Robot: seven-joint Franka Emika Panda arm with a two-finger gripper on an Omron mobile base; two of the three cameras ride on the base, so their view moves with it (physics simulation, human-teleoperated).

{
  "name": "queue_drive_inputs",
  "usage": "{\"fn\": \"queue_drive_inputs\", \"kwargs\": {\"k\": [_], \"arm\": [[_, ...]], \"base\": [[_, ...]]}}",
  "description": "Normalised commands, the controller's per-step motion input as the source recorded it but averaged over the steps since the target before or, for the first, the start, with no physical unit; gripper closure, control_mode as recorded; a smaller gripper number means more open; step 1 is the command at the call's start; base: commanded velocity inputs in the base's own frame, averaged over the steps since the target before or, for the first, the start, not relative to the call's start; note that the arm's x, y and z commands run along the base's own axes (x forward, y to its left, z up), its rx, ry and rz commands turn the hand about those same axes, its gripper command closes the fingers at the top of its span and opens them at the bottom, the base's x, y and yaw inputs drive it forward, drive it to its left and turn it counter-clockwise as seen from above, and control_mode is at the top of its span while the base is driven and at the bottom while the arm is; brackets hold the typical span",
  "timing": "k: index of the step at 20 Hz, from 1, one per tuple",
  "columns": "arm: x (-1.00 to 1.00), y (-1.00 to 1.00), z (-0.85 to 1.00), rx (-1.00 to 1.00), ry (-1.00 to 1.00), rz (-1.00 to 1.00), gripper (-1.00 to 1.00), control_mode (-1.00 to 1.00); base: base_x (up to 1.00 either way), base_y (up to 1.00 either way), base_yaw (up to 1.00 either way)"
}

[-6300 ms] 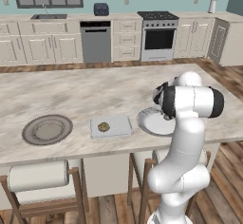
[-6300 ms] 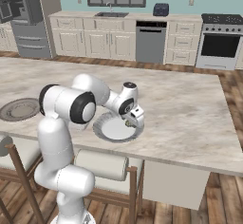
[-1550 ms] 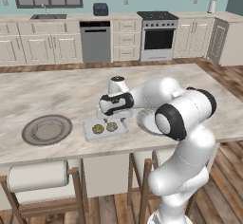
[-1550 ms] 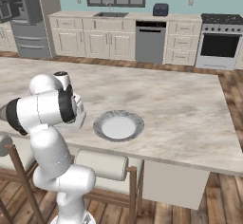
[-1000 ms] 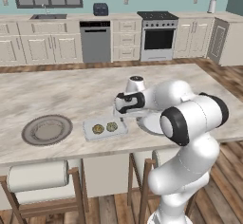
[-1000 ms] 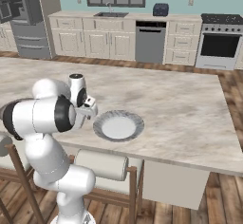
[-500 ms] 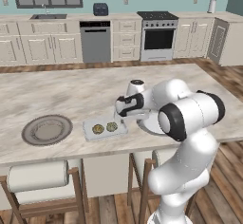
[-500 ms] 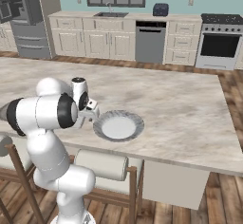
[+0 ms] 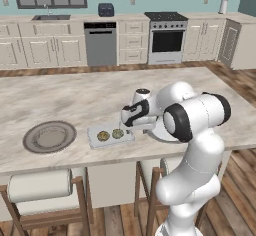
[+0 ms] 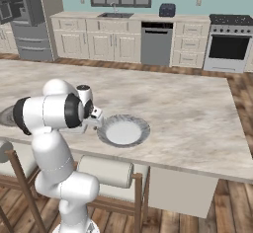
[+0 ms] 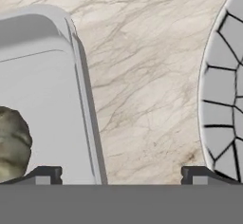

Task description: Place two dumplings into each of the tupperware containers and then place the containers in the fridge.

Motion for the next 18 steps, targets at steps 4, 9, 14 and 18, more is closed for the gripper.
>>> {"fn": "queue_drive_inputs", "kwargs": {"k": [4,9,14,18], "arm": [[0.08,0.02,-0.21,0.00,0.02,0.00,-1.00,-1.00],[0.02,0.00,-0.16,0.00,0.00,0.00,-1.00,-1.00],[0.00,0.00,-0.10,0.00,0.01,0.00,-1.00,-1.00],[0.00,0.00,-0.16,0.00,0.00,0.00,-1.00,-1.00]], "base": [[0.00,0.00,0.00],[0.00,0.00,0.00],[0.00,0.00,0.00],[0.00,0.00,0.00]]}}
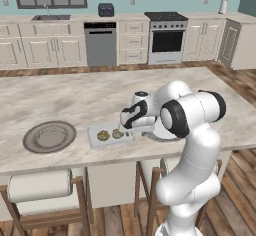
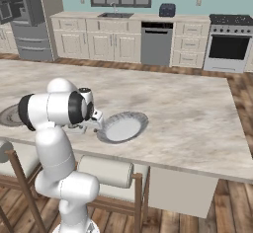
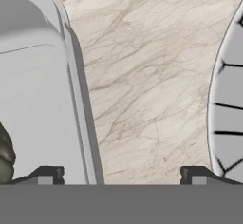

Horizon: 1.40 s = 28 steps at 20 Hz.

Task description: Place two dumplings into each of the tupperware containers and then place the containers in the fridge.

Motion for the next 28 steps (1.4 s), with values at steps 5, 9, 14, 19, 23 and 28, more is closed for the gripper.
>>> {"fn": "queue_drive_inputs", "kwargs": {"k": [5,9,14,19,23,28], "arm": [[0.00,0.00,-0.07,0.00,0.02,0.00,1.00,-1.00],[0.00,0.00,0.00,0.00,0.00,0.00,1.00,-1.00],[0.00,0.00,0.00,0.00,0.00,0.00,1.00,-1.00],[-0.09,-0.04,0.11,0.00,0.00,0.00,1.00,-1.00],[-0.26,-0.08,0.62,0.00,0.00,0.00,1.00,-1.00],[-0.55,-0.04,0.91,0.00,0.00,-0.01,1.00,-1.00]], "base": [[0.00,0.00,0.00],[0.00,0.00,0.00],[0.00,0.00,0.00],[0.00,0.00,0.00],[0.00,0.00,0.00],[0.00,0.00,0.00]]}}
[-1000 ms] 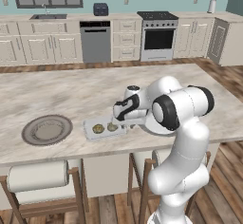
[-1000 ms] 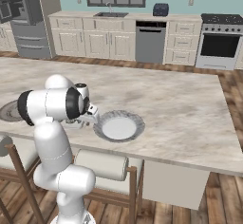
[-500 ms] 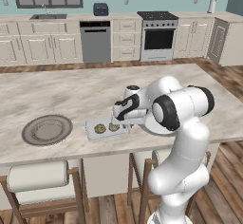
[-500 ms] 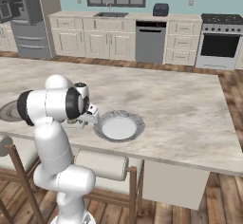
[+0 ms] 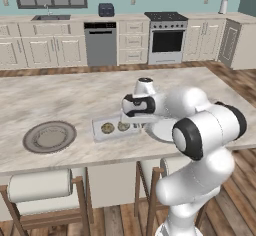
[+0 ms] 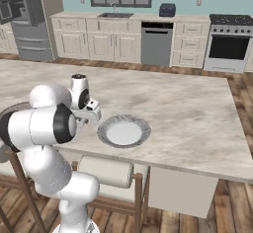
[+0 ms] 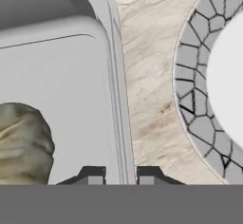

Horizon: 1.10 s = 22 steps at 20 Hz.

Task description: Place two dumplings into each of the tupperware containers and then place the containers in the fridge.

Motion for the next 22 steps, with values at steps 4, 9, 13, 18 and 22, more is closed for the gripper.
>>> {"fn": "queue_drive_inputs", "kwargs": {"k": [4,9,13,18,22], "arm": [[-0.51,-0.35,0.81,0.00,0.09,-0.17,1.00,-1.00],[-0.64,-0.83,0.56,0.02,0.15,-0.36,1.00,-1.00],[-0.64,-0.88,0.17,0.02,0.09,-0.53,1.00,-1.00],[-0.47,-0.28,0.24,0.00,0.10,-0.66,1.00,-1.00],[-0.58,-0.03,0.39,0.00,0.25,-0.62,1.00,-1.00]], "base": [[0.00,0.00,0.00],[0.00,0.00,0.00],[0.00,0.00,0.00],[0.00,0.00,0.00],[0.00,0.00,0.00]]}}
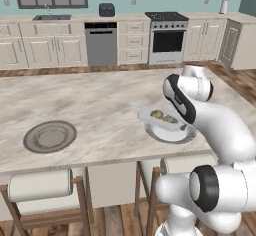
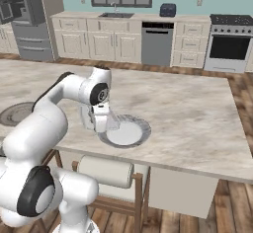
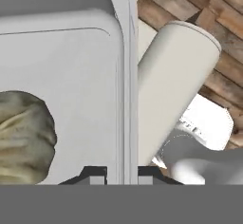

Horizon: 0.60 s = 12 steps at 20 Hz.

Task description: Place two dumplings into each of the tupperware containers and then place the containers in the fridge.

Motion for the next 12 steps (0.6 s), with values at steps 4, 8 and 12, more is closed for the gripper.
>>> {"fn": "queue_drive_inputs", "kwargs": {"k": [4,8,12], "arm": [[-0.56,-0.02,0.48,0.00,0.23,-0.54,1.00,-1.00],[-0.31,0.00,0.34,0.00,0.10,-0.41,1.00,-1.00],[-0.19,0.24,0.15,-0.12,-0.02,-0.28,1.00,-1.00]], "base": [[0.00,0.00,0.00],[0.00,0.00,0.00],[0.00,0.00,0.00]]}}
